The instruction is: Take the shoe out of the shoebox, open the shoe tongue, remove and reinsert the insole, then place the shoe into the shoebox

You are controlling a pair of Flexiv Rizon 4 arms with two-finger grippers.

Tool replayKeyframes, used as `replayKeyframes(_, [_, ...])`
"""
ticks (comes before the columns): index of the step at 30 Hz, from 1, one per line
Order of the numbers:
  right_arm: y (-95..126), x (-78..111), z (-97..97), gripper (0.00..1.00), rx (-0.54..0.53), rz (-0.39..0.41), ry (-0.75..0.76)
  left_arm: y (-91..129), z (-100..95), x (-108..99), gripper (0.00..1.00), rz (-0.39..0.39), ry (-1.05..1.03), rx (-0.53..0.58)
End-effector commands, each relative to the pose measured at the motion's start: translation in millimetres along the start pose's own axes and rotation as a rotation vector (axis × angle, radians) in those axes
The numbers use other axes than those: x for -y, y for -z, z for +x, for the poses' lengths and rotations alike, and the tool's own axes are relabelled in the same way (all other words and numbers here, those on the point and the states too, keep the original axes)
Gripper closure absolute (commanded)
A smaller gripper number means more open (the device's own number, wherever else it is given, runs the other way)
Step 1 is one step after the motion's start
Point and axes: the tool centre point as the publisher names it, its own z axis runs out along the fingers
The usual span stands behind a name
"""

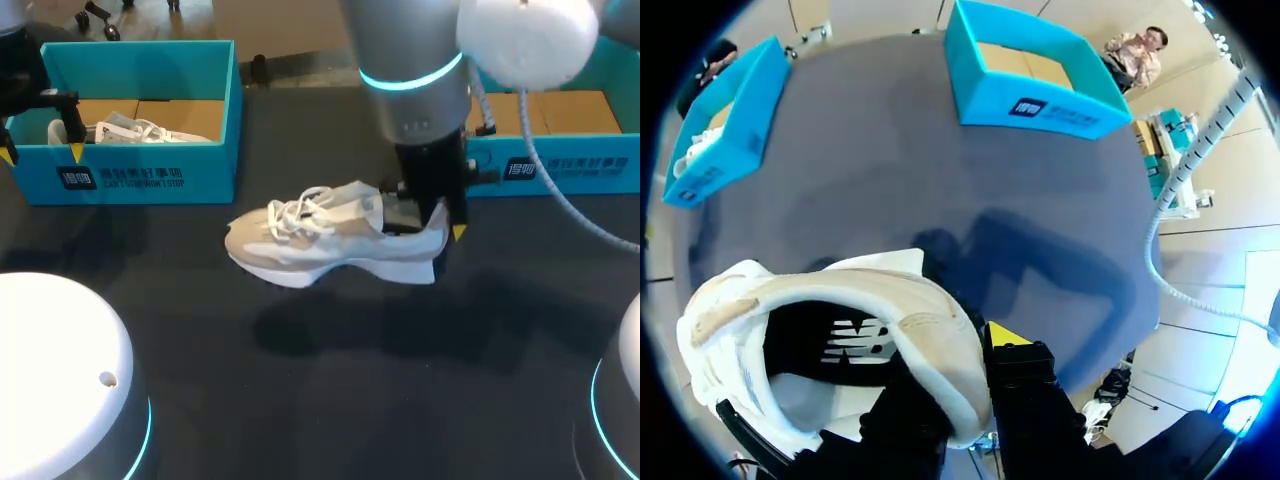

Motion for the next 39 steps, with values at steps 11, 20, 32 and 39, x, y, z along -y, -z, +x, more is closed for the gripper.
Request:
replayKeyframes(11, [-51.2, 3.7, 29.0, 1.00, 0.092, -0.011, 0.093, -0.2, 0.1, 1.7, 0.00, -0.004, 0.000, -0.002])
replayKeyframes(20, [-76.3, -7.9, 32.9, 1.00, 0.102, -0.021, 0.102, -0.2, 0.1, 1.7, 0.00, -0.004, 0.000, -0.002])
replayKeyframes(32, [-102.0, -25.1, 32.3, 1.00, 0.107, -0.068, 0.065, -0.2, 0.1, 1.7, 0.00, -0.004, 0.000, -0.002])
replayKeyframes(39, [-118.0, -27.4, 36.3, 1.00, 0.087, -0.069, 0.058, -0.2, 0.1, 1.7, 0.00, -0.004, 0.000, -0.002])
